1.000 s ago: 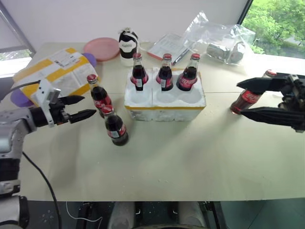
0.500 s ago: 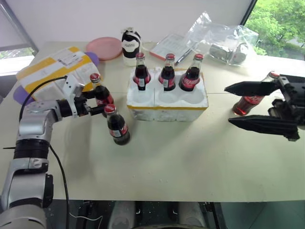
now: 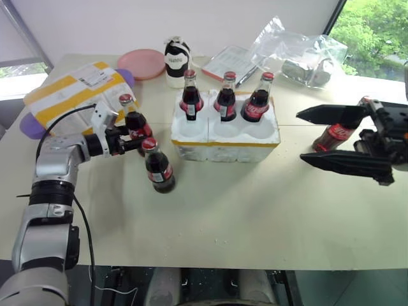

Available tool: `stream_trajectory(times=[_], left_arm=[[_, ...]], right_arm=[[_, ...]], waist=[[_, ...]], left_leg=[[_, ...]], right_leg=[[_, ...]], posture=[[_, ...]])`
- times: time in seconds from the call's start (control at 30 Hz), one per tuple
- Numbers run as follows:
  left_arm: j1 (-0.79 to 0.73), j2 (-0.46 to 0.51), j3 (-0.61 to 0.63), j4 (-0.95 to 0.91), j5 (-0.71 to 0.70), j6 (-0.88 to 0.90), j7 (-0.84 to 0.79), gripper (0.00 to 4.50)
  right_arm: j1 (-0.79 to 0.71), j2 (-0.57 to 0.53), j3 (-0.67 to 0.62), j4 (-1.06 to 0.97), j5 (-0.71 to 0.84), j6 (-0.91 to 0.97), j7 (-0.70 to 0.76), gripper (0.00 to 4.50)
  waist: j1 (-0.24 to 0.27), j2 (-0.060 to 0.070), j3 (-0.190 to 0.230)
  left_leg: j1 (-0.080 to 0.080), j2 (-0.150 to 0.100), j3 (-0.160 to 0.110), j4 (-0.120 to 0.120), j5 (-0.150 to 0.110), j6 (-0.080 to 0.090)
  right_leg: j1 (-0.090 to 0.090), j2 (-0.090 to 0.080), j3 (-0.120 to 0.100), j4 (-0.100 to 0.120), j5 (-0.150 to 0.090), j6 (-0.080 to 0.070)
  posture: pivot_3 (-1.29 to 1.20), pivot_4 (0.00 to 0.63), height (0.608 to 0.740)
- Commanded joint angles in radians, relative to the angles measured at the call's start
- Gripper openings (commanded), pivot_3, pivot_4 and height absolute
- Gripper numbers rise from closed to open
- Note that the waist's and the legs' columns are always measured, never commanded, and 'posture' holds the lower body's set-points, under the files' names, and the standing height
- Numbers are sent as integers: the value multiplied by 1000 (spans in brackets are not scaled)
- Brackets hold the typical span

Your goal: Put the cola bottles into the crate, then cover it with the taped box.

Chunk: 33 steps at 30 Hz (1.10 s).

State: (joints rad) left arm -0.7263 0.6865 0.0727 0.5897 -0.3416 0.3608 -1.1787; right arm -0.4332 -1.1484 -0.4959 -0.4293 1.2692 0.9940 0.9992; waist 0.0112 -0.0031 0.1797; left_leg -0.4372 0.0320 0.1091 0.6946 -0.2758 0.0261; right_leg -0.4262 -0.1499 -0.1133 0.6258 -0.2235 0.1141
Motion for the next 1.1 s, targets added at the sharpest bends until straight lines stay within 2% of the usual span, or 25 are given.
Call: stream_trajectory(times=[0.03,0.2,0.37,0.53,0.7,0.9,1.1], left_arm=[[-93,62,37,-88,-63,72,-85,2824],[-262,130,-7,-100,-71,169,-235,2824],[-515,103,-76,34,-31,199,-337,2824],[-739,-8,-144,210,24,172,-416,2824],[-858,-144,-184,334,74,131,-431,2824],[-909,-297,-187,454,135,9,-359,2824],[-930,-390,-196,531,197,-54,-301,2824]], right_arm=[[-7,5,-9,-18,3,-25,-11,4500],[-3,9,-2,-19,-1,-34,-27,4500],[23,24,-11,-21,-11,-47,-33,4500],[58,47,-16,-36,-27,-69,-53,4500],[82,62,-30,-47,-28,-79,-75,4500],[110,74,-51,-63,-19,-87,-111,4500],[153,84,-81,-78,-22,-99,-136,4500]], waist=[[1,-2,1],[3,-11,7],[6,-13,8],[3,-13,8],[2,-15,10],[2,-16,10],[2,-16,11]], left_leg=[[-2,0,0,2,0,0],[-6,0,-2,6,0,-1],[-7,-1,0,6,1,-2],[-6,-1,1,6,1,-2],[-7,-1,1,6,1,-2],[-7,-1,0,6,1,-2],[-7,-1,-1,6,0,0]], right_leg=[[-2,0,0,2,0,0],[-4,0,-1,3,0,0],[-3,0,-1,3,0,0],[-3,0,-1,3,0,1],[-3,0,-1,3,0,1],[-3,0,-1,3,0,1],[-4,0,-1,3,0,1]], posture=[[0,150,740],[0,150,740],[0,150,740],[0,150,740],[0,150,740],[0,150,740],[0,150,740]])
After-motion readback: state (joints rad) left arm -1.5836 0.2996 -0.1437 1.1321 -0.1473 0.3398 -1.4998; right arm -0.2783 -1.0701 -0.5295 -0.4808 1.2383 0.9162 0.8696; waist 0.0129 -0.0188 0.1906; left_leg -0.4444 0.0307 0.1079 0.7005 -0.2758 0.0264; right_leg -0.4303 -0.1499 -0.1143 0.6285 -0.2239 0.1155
